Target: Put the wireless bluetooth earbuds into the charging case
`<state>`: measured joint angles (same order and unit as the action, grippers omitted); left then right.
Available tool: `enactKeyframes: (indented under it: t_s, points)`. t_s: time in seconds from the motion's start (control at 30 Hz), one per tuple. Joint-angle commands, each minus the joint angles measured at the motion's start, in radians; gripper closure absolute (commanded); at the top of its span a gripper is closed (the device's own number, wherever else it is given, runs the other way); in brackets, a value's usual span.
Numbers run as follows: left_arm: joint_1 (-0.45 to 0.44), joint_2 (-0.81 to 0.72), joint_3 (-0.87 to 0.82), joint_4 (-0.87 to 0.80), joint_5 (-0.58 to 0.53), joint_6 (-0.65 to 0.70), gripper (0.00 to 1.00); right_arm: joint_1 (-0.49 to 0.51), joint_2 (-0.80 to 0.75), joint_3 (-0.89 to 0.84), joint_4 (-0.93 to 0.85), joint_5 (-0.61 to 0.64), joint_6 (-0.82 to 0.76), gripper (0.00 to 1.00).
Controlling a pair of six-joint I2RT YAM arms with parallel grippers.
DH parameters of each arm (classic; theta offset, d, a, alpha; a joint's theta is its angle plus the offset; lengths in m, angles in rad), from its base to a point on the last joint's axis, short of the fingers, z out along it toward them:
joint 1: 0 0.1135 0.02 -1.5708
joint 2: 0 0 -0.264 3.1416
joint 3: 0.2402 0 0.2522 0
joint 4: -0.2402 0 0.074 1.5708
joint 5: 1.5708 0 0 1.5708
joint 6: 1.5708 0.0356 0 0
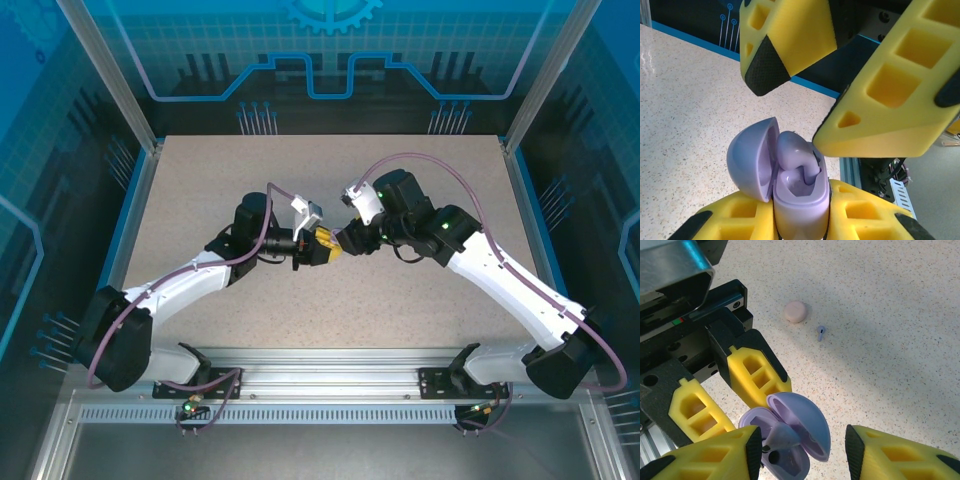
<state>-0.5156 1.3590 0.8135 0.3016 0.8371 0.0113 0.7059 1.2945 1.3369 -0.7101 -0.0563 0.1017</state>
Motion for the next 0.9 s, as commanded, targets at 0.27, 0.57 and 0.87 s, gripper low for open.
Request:
enactKeyframes:
  t_s: [0.27,0.57,0.87]
  points:
    - [-0.007,-0.026,0.032,-0.044,-0.084,0.059,0.86,-0.01,-0.008,0.05,-0.043,-0.017,0.062,0.54]
    - [-0.008,-0.035,0.033,-0.043,-0.115,0.064,0.85,-0.011,0.041,0.066,-0.048,-0.048,0.14,0.62]
    - [-0.007,-0.042,0.039,-0.047,-0.113,0.064,0.86,-0.016,0.075,0.075,-0.052,-0.049,0.161,0.63]
